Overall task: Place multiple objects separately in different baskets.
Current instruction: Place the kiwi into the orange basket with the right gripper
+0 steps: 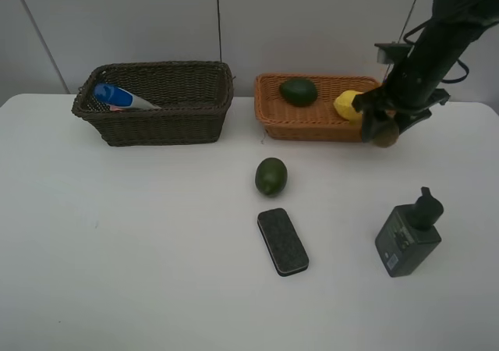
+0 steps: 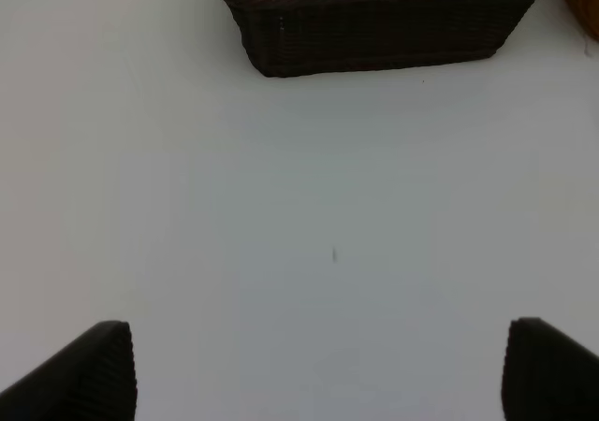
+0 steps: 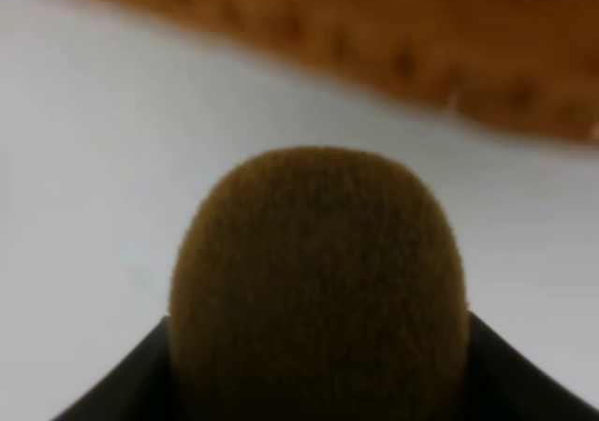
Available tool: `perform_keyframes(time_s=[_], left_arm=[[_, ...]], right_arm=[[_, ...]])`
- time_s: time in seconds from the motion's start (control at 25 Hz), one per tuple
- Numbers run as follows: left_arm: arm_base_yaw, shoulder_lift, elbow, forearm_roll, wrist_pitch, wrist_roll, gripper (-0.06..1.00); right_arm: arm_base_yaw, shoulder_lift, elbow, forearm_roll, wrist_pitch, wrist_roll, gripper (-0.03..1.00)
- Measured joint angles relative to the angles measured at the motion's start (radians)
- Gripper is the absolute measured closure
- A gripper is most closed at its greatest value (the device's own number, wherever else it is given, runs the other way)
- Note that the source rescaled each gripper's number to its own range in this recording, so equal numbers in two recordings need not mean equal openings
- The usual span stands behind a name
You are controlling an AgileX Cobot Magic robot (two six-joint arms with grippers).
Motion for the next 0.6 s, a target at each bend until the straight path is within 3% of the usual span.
perform_keyframes(time_s=[0.4,0.44,0.56,0.6], left_arm=[[0.0,0.0,0.0,0.0,0.0,0.0,-0.05],[0.0,0.0,0.0,0.0,0.0,0.0,-0.05],[0.0,0.0,0.0,0.0,0.0,0.0,-0.05],[0.0,0.0,0.0,0.0,0.0,0.0,-0.05]], right_arm=[[0.046,0.218,-0.375,0.082,-0.011,0.0,0.66],[0.055,0.24,-0.4,0.082,-0.009,0.0,0.6],[0.076,0.283,-0.445,0.06,-0.007,0.0,0.21],[0.082,0.287,-0.451,0.051,-0.007,0.0,0.12]])
